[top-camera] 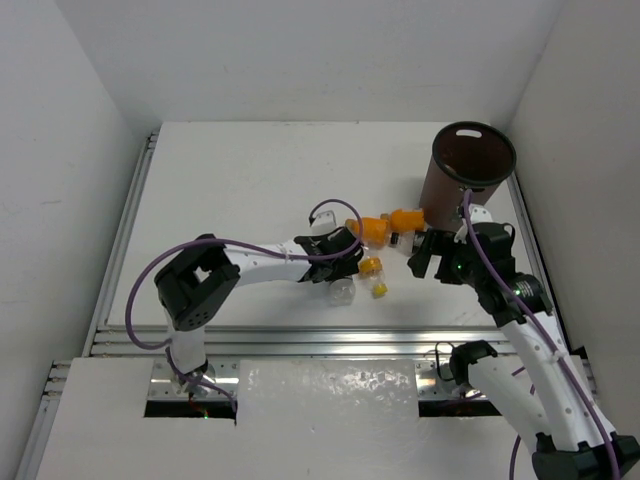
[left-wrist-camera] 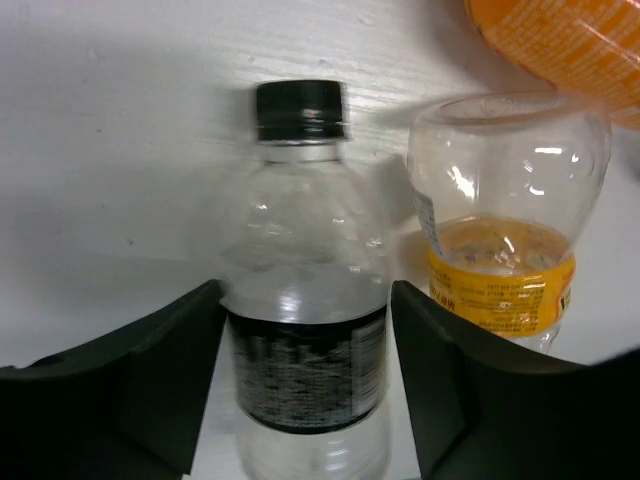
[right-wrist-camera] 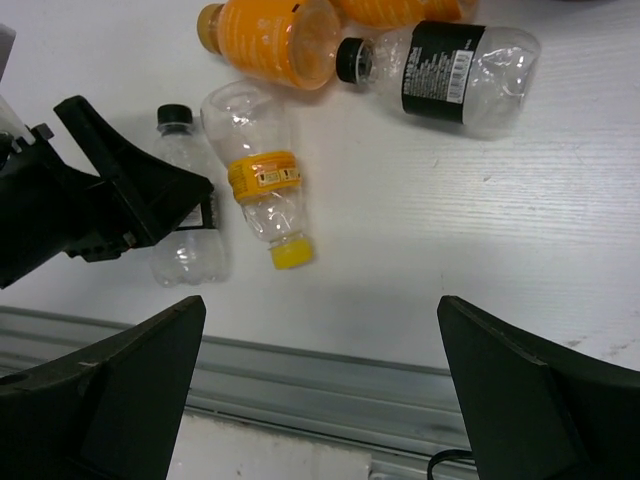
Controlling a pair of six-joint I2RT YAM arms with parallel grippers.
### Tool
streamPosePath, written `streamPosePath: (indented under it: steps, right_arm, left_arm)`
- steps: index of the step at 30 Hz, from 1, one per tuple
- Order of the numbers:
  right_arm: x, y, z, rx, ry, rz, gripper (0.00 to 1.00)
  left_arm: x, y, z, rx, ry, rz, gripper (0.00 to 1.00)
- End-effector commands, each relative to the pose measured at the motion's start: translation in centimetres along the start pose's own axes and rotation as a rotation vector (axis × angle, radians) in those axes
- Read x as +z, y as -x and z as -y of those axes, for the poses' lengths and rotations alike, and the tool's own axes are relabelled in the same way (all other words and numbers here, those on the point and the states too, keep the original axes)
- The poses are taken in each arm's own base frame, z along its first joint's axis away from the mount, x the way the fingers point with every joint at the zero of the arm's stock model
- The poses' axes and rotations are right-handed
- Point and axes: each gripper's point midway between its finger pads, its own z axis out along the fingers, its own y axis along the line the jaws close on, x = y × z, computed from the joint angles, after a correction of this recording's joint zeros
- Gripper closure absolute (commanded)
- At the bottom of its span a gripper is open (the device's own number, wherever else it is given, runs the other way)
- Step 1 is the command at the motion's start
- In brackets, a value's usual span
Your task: Put the plastic bottles in the bin
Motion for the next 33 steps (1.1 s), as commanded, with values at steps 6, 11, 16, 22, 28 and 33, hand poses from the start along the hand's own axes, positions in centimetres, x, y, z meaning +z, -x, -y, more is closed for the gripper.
streamPosePath:
  steps: [6, 11, 16, 22, 28, 33]
  right_arm:
    - [0.6, -1.8, -4.9, -0.005, 0.309, -0.056, 0.01]
    - [0.1, -5.0, -10.6, 0.047, 0.714, -0.188, 0.01]
    - [0.3, -5.9, -14.5, 0.006, 0.846, -0.179, 0.01]
    - [0.3, -6.2, -18.7, 0.004, 0.986, -0.168, 0.01]
    - [0.8, -6.9, -22.3, -0.006, 1.020, -0.174, 0.01]
    - [2.3, -5.8, -22.5, 0.035, 0.963, -0.076, 0.32]
  left_arm:
    - [-2.6, 1.0, -3.8, -0.061, 0.063, 0.102, 0.66]
    - [-7.9, 4.5, -3.6, -0.067, -0.085, 0.219, 0.99]
    - [-13.4, 5.5, -0.5, -0.086, -0.469, 0.274, 1.00]
    - [-18.4, 5.0, 1.9, -0.141, -0.827, 0.279, 1.00]
    - [-21.4, 5.1, 3.3, -0.156, -0.980, 0.268, 1.00]
    - [-21.6, 4.6, 3.4, -0.182, -0.994, 0.223, 0.96]
